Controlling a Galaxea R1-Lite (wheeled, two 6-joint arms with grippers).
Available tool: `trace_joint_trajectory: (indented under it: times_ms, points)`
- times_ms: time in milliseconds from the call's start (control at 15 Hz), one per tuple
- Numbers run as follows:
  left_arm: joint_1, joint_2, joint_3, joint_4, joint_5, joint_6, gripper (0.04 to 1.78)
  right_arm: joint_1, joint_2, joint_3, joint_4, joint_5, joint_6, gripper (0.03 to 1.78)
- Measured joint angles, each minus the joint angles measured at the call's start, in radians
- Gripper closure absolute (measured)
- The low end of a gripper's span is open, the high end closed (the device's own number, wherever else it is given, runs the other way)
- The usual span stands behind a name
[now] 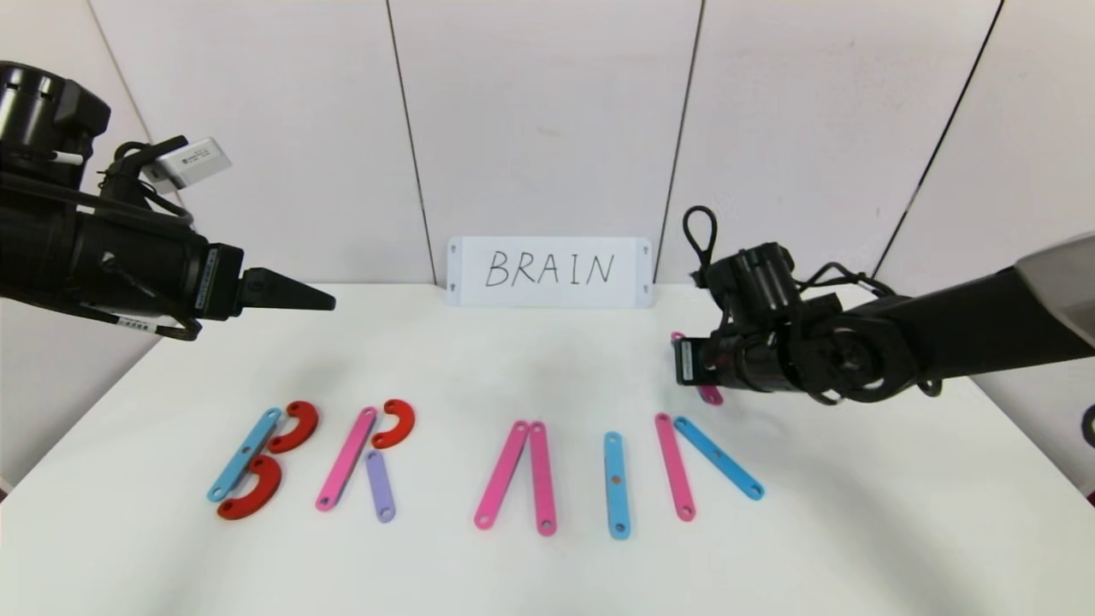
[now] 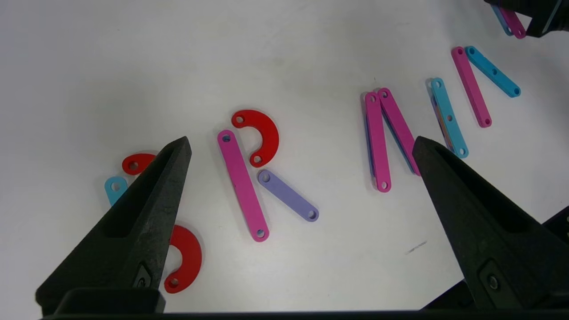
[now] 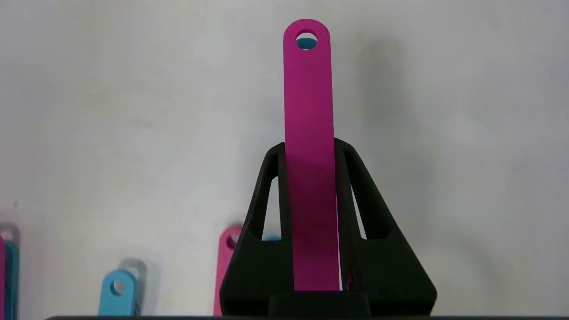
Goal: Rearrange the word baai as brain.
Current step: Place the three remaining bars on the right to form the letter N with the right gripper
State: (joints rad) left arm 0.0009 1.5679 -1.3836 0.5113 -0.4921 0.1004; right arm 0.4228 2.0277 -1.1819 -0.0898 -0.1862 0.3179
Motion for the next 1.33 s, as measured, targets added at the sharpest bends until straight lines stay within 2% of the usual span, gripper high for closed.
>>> trace_joint_trajectory:
  times_ms: [200,467,600,1067,1333]
  points:
    - [0.000,-0.001,0.000,0.001,0.000,0.000,0.08,-0.023,-0.058,0.120,-0.024,-0.002,0.026,1.51]
    - [0.000,-0.003,0.000,0.001,0.000,0.000,0.08,-0.049,-0.094,0.244,-0.117,-0.001,0.028,1.51]
    - [0.000,-0.003,0.000,0.001,0.000,0.000,0.08,-0.053,-0.104,0.286,-0.127,-0.001,0.028,1.51]
    - [0.000,-0.003,0.000,0.001,0.000,0.000,0.08,-0.051,-0.113,0.336,-0.124,0.003,0.030,1.51]
    - [0.000,-0.003,0.000,0.001,-0.001,0.000,0.08,-0.042,-0.119,0.353,-0.124,0.003,0.055,1.51]
